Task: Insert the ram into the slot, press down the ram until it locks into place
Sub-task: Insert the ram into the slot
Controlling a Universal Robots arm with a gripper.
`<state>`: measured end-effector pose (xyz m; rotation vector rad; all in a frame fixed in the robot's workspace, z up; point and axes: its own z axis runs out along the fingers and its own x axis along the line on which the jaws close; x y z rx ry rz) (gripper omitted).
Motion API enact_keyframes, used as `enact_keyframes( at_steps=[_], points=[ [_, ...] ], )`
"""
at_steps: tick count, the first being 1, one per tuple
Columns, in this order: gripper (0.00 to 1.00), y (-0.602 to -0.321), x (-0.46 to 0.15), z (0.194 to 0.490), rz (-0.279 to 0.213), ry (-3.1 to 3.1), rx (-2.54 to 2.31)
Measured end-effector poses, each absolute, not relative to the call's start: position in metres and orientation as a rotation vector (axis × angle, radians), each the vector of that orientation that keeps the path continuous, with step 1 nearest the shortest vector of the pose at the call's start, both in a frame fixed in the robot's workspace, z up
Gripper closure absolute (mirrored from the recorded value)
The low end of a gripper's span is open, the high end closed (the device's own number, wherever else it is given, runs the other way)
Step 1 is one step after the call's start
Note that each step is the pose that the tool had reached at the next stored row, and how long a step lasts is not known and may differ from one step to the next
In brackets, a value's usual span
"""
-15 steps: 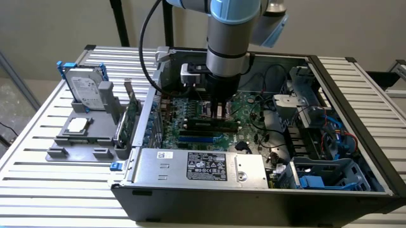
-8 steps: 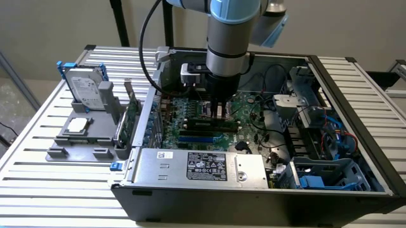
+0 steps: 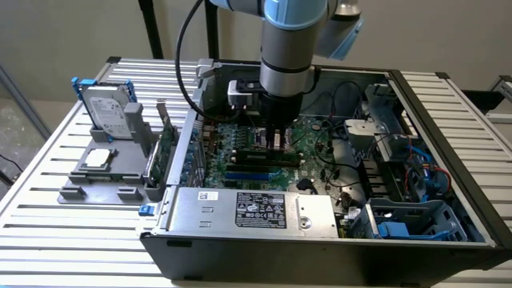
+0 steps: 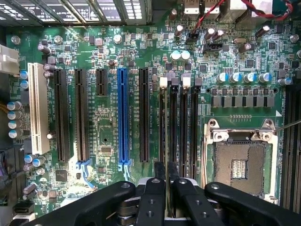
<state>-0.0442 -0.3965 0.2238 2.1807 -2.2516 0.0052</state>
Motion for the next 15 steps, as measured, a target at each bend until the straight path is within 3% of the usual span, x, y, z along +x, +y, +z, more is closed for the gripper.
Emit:
enact_keyframes(
  at_steps=[4,5,15],
  points=[
    [0.85,-0.396,-0.044,0.224,0.014,-2.254,2.184],
    [0.78,-0.396,-0.044,0.224,0.015,-2.254,2.184],
    [0.80,-0.396,-0.046,0.248,0.016,-2.254,2.184]
  ],
)
